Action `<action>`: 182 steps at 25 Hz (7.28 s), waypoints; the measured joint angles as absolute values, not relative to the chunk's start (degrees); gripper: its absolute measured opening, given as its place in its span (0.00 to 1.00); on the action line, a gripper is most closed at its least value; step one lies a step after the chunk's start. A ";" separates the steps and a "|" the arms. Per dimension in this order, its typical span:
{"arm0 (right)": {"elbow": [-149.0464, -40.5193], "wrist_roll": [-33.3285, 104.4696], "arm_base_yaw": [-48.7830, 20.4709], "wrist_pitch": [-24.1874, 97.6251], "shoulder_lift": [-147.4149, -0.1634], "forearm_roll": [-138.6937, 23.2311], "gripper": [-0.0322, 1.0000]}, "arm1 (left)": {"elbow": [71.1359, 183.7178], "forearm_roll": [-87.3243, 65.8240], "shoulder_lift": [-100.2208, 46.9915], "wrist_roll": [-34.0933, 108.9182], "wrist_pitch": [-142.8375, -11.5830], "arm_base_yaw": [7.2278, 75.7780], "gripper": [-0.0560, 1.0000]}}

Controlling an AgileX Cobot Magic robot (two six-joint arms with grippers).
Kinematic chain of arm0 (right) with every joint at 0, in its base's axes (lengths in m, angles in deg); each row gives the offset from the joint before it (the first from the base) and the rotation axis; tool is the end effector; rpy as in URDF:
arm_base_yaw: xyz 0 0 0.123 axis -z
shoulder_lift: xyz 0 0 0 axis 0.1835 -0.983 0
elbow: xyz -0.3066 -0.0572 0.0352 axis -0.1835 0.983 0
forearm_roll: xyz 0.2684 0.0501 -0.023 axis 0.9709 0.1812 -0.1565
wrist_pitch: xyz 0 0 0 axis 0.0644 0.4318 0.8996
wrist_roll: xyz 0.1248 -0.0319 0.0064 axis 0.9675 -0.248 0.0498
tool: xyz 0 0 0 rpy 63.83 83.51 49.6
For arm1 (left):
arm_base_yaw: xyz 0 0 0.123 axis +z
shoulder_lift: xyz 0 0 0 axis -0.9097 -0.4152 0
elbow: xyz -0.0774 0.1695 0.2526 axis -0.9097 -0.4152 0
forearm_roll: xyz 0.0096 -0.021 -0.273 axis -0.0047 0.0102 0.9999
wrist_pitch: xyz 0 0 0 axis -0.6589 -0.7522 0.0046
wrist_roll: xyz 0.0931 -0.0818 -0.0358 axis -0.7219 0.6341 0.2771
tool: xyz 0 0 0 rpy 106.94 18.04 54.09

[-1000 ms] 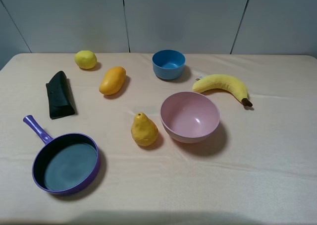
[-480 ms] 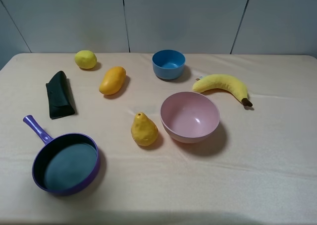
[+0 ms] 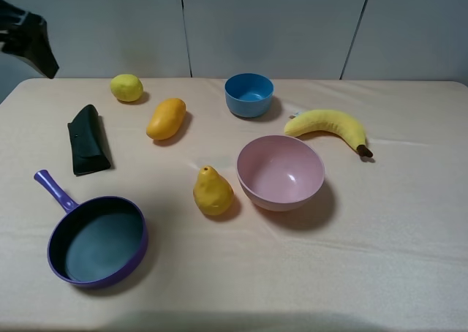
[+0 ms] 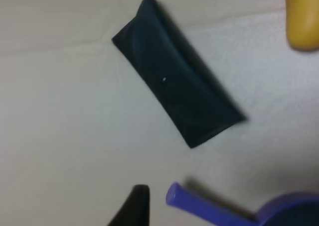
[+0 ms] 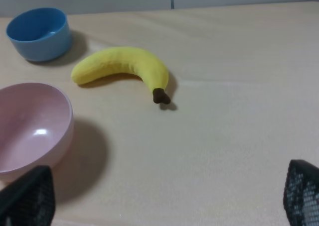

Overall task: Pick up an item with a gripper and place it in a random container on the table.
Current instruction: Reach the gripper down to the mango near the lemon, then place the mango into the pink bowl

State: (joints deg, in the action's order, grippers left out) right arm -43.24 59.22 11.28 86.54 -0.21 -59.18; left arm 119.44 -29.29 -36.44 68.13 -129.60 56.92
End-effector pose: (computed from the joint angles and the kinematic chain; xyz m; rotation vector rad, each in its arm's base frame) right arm 0.0202 0.0122 0.2749 0.0226 2.0039 0.1348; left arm 0.3309 -0.0402 0.3124 0.3165 2.6408 0.0836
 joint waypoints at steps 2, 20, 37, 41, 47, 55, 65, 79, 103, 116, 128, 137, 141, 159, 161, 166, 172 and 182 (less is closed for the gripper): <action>-43.24 59.22 11.28 86.54 -0.21 -59.18 0.70 | 121.80 -29.49 -40.56 68.94 -129.38 55.01 0.98; -43.24 59.22 11.28 86.54 -0.21 -59.15 0.70 | 142.97 -29.44 -70.46 72.99 -127.01 44.52 0.98; -43.24 59.22 11.28 86.54 -0.21 -59.15 0.70 | 150.73 -29.47 -84.36 76.03 -124.96 43.00 0.98; -43.24 59.22 11.28 86.54 -0.21 -59.15 0.70 | 150.84 -29.53 -85.53 76.64 -122.99 43.00 0.98; -43.24 59.22 11.28 86.54 -0.21 -59.15 0.70 | 150.84 -29.53 -87.82 76.89 -119.60 43.00 0.97; -43.24 59.22 11.28 86.54 -0.21 -59.11 0.70 | 150.90 -29.66 -88.91 76.89 -116.58 43.00 0.94; -43.24 59.22 11.28 86.54 -0.21 -59.11 0.70 | 150.90 -29.71 -88.91 77.27 -116.04 43.00 0.78; -43.24 59.22 11.28 86.54 -0.21 -59.11 0.70 | 150.90 -29.77 -88.91 78.60 -116.09 43.00 0.64; -43.24 59.22 11.28 86.54 -0.21 -59.11 0.70 | 153.71 -29.51 -80.80 79.99 -124.20 43.00 0.64; -43.24 59.22 11.28 86.54 -0.21 -59.11 0.70 | 159.27 -29.43 -80.80 79.99 -128.24 37.30 0.64; -43.24 59.22 11.28 86.54 -0.21 -59.11 0.70 | 160.78 -29.30 -80.80 80.13 -129.10 25.30 0.64; -43.24 59.22 11.28 86.54 -0.21 -59.11 0.70 | 160.78 -29.30 -80.62 81.32 -125.43 17.54 0.64; -43.24 59.22 11.28 86.54 -0.21 -59.11 0.70 | 160.78 -29.30 -80.91 81.38 -124.03 15.18 0.64; -43.24 59.22 11.28 86.54 -0.21 -59.11 0.70 | 160.73 -28.17 -86.04 82.41 -122.15 12.19 0.64; -43.24 59.22 11.28 86.54 -0.21 -59.11 0.70 | 160.65 -28.11 -86.16 82.46 -122.15 12.19 0.64; -43.24 59.22 11.28 86.54 -0.21 -59.11 0.70 | 160.65 -27.29 -86.73 82.62 -122.63 12.19 0.64; -43.24 59.22 11.28 86.54 -0.21 -59.11 0.70 | 160.62 -26.51 -87.01 82.62 -124.31 12.19 0.64; -43.24 59.22 11.28 86.54 -0.21 -59.11 0.70 | 160.62 -26.51 -87.01 82.69 -126.71 12.19 0.75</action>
